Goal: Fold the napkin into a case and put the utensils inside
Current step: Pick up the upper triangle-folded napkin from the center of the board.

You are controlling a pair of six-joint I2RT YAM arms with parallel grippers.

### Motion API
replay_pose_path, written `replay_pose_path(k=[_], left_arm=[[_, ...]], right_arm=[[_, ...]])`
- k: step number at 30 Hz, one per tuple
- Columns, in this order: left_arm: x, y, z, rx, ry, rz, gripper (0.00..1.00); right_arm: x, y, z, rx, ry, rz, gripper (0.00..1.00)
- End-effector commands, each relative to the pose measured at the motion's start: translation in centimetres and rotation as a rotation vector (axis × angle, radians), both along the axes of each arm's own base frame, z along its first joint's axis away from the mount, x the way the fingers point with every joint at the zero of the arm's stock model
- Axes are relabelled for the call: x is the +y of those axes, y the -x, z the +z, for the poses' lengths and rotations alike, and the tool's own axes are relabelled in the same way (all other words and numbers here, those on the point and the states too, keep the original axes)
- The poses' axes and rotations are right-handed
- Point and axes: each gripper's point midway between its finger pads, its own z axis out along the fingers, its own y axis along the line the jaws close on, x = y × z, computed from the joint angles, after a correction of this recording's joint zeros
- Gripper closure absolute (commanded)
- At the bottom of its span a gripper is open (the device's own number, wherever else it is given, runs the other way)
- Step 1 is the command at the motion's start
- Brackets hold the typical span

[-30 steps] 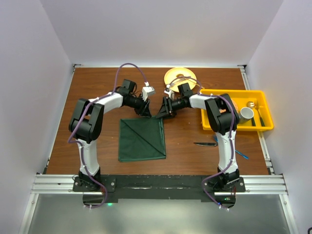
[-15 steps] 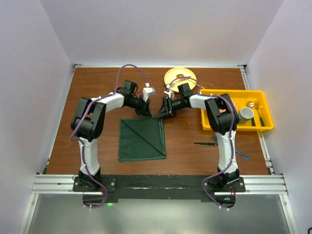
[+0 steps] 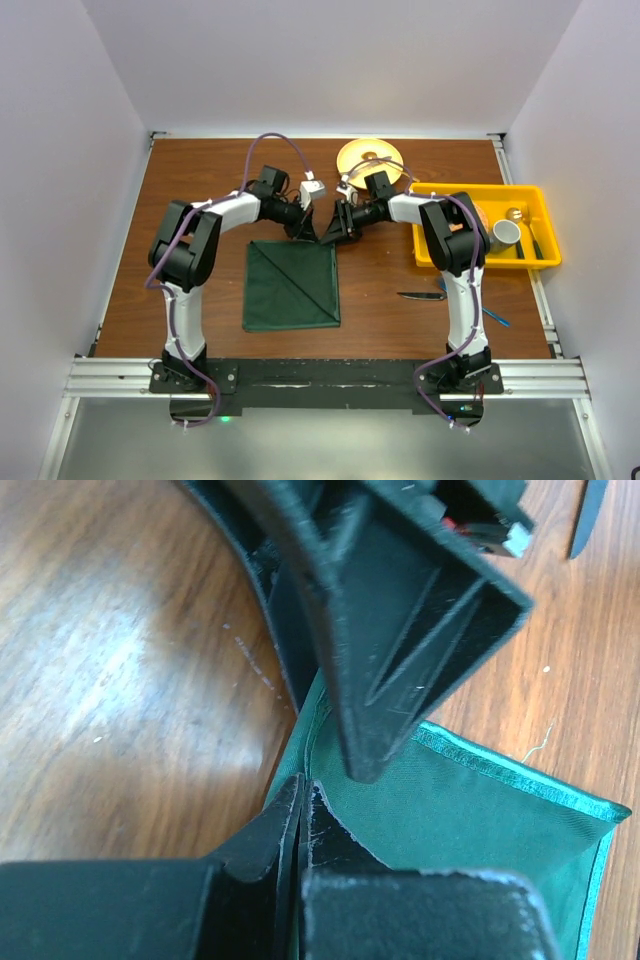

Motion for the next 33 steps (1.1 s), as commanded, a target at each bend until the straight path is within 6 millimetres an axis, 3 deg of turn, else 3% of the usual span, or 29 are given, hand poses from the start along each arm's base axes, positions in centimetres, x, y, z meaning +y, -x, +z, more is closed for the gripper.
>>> replay_pose_path(k=[1,6,7,8,11,15,18,20,33], left_arm=[[-1.0,-0.8,2.7,-0.085,0.046,-0.026,1.0],[-0.7,-1.0,2.4,-0.081,0.03,-0.015,1.0],[-0.5,-1.2,2.4,-0.084,0.023,-0.007,0.99],[-0.4,-1.1,2.5,-0.088,0.015,-0.012,0.85],[1.4,-1.8,3.1,-0.103,-0.014,-0.022,0.64],[6.9,-3.3,3.1,-0.055,-0.026,-0.015,0.51],[9.3,-2.5,2.6,-0.006,-0.033,-0.066,0.46],[9.9,-1.6,2.2,0.015,-0.03,-0.106,0.38],[11.5,0.8,-1.7,0.114,-0.062,-0.201,0.39]], right_arm=[[-0.8,0.9,-4.1,0.043,0.115,-0.022,0.63],[-0.8,0.8,-4.4,0.034,0.124,-0.024,0.86],[-0.8,0.5,-4.3,0.023,0.122,-0.022,0.99],[-0.8,0.4,-4.2,0.016,0.122,-0.018,1.0],[-0.8,0.1,-3.9,-0.024,0.139,0.006,1.0],[-0.7,-0.2,-2.8,-0.104,0.14,0.062,1.0],[-0.4,-0.1,-1.4,-0.205,0.14,0.129,1.0],[-0.2,0.1,-0.3,-0.271,0.143,0.17,1.0],[0.8,0.9,3.1,-0.494,0.151,0.282,1.0]])
